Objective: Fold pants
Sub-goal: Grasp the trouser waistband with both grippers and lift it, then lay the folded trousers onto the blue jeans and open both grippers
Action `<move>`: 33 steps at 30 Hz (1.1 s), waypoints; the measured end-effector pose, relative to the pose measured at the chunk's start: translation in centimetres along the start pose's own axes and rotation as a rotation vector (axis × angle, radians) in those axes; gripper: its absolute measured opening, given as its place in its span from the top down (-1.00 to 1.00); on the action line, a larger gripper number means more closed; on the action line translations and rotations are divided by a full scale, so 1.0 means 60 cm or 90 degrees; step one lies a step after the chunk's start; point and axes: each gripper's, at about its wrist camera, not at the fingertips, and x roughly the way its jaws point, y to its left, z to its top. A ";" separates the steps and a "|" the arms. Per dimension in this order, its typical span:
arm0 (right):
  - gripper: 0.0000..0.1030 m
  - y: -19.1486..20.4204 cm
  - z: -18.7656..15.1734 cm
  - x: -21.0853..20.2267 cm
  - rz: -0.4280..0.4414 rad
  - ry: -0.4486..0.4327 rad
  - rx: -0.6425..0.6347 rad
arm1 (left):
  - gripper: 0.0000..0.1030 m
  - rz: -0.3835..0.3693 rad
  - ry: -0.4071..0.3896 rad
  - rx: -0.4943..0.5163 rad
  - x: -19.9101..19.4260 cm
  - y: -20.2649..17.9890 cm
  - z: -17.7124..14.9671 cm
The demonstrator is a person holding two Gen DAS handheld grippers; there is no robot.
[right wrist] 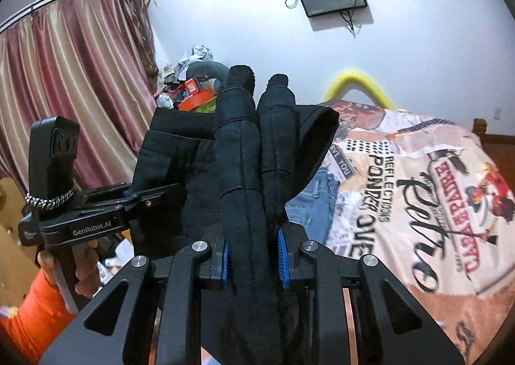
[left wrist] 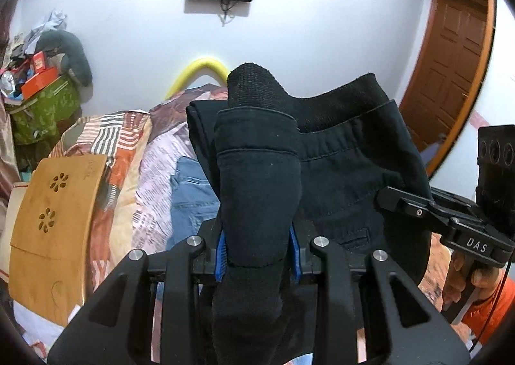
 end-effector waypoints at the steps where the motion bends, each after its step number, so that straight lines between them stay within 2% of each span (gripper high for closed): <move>1: 0.60 0.000 0.001 0.011 -0.001 0.001 0.001 | 0.41 0.002 0.002 -0.003 0.013 0.010 0.003; 8: 0.60 -0.041 0.001 0.133 -0.006 0.031 0.028 | 0.42 0.014 0.036 -0.039 0.134 0.084 0.004; 12: 0.60 -0.073 -0.014 0.195 -0.009 0.063 0.049 | 0.41 0.008 0.073 -0.064 0.206 0.110 -0.011; 17: 0.60 -0.103 -0.033 0.248 -0.023 0.099 0.056 | 0.41 0.014 0.101 -0.064 0.268 0.125 -0.029; 23: 0.60 -0.117 -0.039 0.265 -0.040 0.127 0.056 | 0.32 0.027 0.133 -0.092 0.314 0.149 -0.043; 26: 0.50 -0.124 -0.042 0.256 -0.075 0.131 0.056 | 0.26 0.075 0.156 -0.099 0.324 0.160 -0.054; 28: 0.43 -0.142 -0.045 0.245 -0.085 0.143 0.083 | 0.06 0.087 0.165 -0.109 0.326 0.172 -0.063; 29: 0.31 -0.149 -0.045 0.238 -0.089 0.145 0.092 | -0.05 0.090 0.165 -0.117 0.323 0.178 -0.067; 30: 0.20 -0.155 -0.047 0.232 -0.098 0.144 0.094 | -0.09 0.095 0.165 -0.121 0.318 0.182 -0.070; 33: 0.17 -0.163 -0.045 0.199 -0.147 0.145 0.073 | -0.10 0.101 0.172 -0.116 0.298 0.181 -0.071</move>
